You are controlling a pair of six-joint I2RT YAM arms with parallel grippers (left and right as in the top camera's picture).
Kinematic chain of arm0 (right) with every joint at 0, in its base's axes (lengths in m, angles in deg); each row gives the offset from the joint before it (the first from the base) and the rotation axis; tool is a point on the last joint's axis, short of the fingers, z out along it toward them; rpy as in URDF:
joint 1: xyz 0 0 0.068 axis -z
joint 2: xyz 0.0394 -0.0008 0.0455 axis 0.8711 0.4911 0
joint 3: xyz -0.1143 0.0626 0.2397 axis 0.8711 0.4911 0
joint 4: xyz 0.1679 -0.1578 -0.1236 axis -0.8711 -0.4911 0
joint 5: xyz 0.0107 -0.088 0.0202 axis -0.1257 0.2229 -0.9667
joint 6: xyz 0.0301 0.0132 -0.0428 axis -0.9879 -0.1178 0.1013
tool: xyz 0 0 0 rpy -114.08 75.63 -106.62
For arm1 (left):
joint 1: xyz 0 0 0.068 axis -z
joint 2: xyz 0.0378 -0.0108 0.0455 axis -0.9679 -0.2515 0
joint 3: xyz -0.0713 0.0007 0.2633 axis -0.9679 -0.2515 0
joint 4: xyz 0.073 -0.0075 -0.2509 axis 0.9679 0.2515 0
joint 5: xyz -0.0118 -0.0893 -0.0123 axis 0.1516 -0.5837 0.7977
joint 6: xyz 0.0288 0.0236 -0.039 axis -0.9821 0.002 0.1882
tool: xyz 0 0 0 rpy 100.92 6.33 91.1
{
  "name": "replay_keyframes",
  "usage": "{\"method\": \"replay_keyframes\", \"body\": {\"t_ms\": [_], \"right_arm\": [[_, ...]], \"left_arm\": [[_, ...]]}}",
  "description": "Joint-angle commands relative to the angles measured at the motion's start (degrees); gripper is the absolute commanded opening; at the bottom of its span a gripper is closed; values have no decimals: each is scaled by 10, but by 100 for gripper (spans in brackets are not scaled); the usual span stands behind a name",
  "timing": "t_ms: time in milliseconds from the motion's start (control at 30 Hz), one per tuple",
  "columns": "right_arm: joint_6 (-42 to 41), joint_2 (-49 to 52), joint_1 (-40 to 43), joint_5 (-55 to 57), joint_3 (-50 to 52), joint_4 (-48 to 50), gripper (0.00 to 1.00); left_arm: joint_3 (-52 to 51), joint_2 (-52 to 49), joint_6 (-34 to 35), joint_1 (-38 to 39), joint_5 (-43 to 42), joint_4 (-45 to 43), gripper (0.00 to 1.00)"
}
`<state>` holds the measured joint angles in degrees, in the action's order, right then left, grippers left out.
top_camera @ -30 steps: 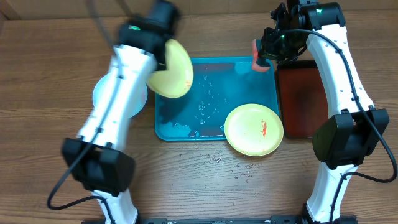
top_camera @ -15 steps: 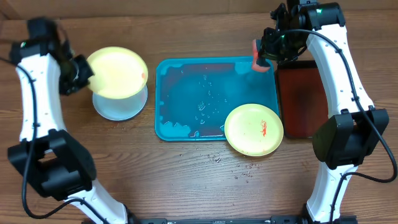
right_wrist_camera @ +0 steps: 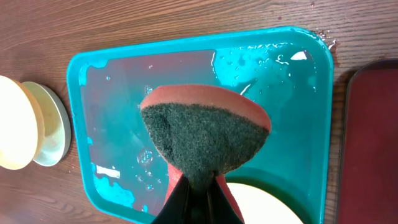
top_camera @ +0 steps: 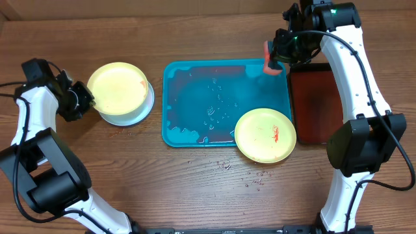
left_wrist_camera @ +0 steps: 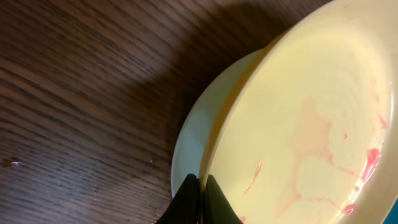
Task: Clean dirty plates on tray and stack at the side
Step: 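Lower the yellow plate onto the white plate and release it, then move the left gripper to the lower yellow plate and grasp its rim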
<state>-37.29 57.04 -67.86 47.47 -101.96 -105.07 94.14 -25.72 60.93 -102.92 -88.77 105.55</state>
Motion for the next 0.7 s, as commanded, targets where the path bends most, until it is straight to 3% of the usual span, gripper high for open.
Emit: {"method": "replay_keyframes", "body": {"t_ms": [0,233,333,400,667], "right_arm": [[0,-4,-2,-2,-5,1,4],[0,-4,-2,-2,-5,-2,4],[0,-4,-2,-1,-5,-2,4],[0,-4,-2,-1,-5,-2,4],[0,-4,-2,-1,-5,0,4]], "left_arm": [[-22,-4,-13,9,-10,-14,4],[-50,-4,-7,9,17,-34,5],[-50,-4,5,9,23,-33,42],[-50,-4,3,9,23,-31,50],[29,-3,-16,39,23,53,51]]}}
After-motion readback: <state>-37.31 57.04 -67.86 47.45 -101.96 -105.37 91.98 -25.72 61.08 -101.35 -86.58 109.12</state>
